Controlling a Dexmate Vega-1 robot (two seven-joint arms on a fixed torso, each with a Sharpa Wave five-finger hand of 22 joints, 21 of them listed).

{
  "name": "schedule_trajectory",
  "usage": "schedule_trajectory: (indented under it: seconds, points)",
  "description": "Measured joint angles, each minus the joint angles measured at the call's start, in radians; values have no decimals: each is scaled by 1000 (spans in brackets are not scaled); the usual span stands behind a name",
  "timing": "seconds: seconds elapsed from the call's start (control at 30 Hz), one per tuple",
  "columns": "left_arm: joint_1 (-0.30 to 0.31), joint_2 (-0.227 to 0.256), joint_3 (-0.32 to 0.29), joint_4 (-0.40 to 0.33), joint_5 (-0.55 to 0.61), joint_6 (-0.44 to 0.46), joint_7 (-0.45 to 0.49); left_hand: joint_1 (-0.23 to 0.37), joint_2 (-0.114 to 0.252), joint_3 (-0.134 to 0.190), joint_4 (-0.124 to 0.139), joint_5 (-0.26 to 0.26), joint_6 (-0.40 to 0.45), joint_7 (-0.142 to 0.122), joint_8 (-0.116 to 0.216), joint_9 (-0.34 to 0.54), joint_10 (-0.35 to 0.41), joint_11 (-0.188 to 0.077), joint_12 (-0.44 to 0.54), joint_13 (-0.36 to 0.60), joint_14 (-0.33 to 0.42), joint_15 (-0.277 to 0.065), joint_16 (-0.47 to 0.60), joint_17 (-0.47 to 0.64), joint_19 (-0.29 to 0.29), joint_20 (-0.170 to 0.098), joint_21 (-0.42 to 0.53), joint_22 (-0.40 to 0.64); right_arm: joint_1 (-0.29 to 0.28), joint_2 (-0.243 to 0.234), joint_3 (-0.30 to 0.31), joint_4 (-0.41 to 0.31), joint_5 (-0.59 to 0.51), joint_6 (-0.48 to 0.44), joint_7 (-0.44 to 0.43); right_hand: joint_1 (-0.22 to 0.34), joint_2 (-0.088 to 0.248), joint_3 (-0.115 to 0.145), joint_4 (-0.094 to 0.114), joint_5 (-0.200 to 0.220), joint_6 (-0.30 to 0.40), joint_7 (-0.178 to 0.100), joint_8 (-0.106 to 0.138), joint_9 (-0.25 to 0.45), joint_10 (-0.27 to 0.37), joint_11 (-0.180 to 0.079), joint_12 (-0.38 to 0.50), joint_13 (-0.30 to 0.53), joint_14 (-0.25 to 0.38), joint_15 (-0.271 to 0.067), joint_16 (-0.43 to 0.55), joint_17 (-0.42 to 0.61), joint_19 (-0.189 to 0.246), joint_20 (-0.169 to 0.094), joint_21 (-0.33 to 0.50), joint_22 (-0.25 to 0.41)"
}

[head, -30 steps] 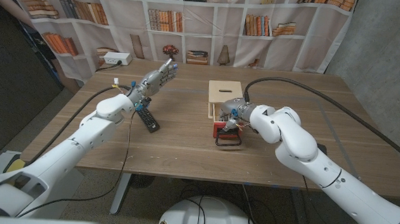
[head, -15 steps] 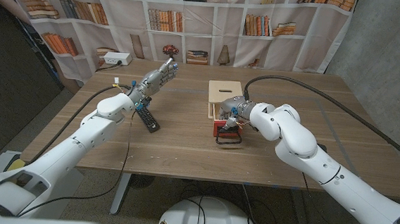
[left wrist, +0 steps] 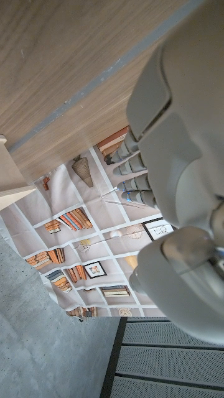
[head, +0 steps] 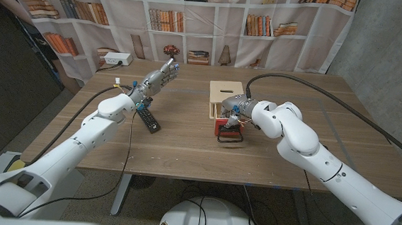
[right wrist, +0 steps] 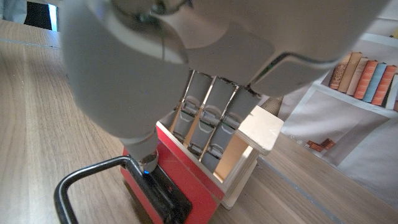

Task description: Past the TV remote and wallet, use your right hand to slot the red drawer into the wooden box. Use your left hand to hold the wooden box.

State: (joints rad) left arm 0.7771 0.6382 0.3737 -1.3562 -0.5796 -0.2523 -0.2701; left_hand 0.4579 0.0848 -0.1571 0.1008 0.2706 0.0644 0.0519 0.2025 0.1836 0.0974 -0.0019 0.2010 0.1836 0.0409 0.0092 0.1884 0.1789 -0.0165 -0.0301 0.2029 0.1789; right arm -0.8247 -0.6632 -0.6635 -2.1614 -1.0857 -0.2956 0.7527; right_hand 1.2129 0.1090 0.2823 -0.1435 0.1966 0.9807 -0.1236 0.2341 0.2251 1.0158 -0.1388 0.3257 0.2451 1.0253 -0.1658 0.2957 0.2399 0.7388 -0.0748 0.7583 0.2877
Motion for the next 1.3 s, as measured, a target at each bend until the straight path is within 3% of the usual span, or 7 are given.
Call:
schedule_trajectory:
  seconds: [1.3]
  points:
    - [-1, -1, -6, 24, -7, -1, -11, 8, 8, -8, 0, -4, 0, 0, 0, 0, 0, 0, 0, 0, 0, 0, 0, 0, 0, 0, 0, 0, 46, 8, -27, 48, 9, 7, -4, -2, 2, -7, 1, 4, -4, -4, -13, 0, -2, -2, -6, 2, -2, 2, -7, -5, -25, 7, 15, -9]
